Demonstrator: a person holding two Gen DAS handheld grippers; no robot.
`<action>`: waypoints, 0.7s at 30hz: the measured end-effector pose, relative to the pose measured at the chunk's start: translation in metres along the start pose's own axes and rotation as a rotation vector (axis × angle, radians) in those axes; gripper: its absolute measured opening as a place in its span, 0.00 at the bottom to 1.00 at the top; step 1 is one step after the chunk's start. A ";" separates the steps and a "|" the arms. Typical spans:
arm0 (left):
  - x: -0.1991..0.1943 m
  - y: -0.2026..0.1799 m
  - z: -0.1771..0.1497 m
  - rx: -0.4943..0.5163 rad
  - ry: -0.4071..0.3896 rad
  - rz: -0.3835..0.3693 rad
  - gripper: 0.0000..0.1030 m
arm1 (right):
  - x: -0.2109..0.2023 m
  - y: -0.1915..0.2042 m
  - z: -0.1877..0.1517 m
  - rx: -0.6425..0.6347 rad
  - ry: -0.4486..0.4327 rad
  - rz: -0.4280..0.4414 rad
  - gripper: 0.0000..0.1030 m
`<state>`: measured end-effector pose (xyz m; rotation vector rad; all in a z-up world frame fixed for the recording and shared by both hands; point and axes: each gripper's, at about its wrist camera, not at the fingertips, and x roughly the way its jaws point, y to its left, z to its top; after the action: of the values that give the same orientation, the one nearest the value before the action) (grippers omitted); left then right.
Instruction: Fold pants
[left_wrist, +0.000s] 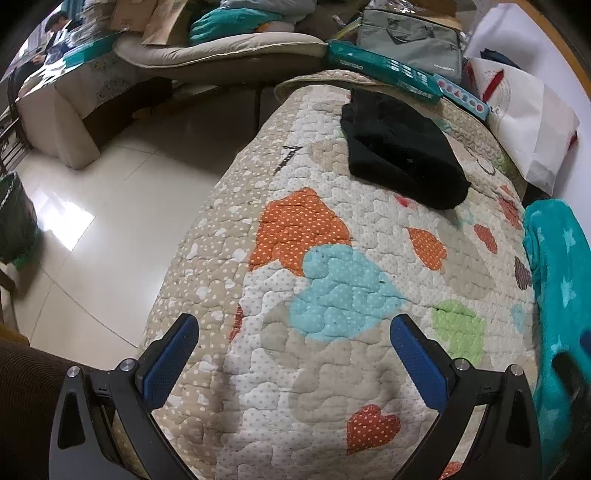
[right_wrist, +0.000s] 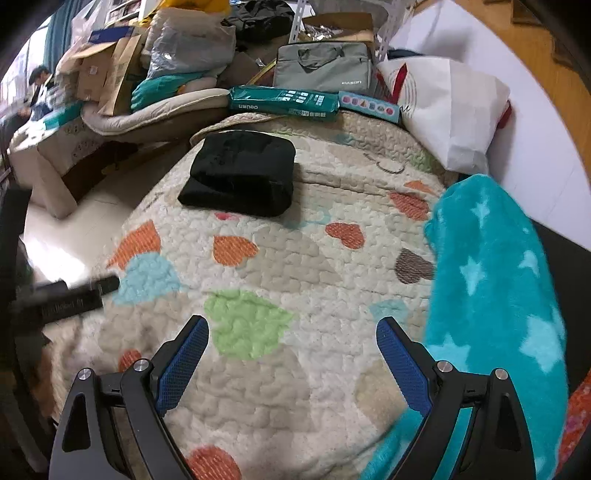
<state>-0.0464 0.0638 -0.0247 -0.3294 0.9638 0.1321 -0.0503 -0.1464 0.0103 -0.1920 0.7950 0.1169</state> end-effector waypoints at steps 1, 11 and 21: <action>-0.002 -0.002 -0.001 0.010 -0.014 0.010 1.00 | 0.006 -0.005 0.012 0.034 0.010 0.030 0.92; 0.003 -0.024 -0.007 0.159 -0.075 0.132 1.00 | 0.063 -0.024 0.022 0.221 0.057 0.119 0.93; 0.023 -0.033 -0.006 0.171 -0.011 0.132 1.00 | 0.074 -0.012 0.014 0.207 0.093 0.148 0.93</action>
<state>-0.0298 0.0298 -0.0401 -0.1073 0.9785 0.1709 0.0126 -0.1533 -0.0318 0.0584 0.9075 0.1650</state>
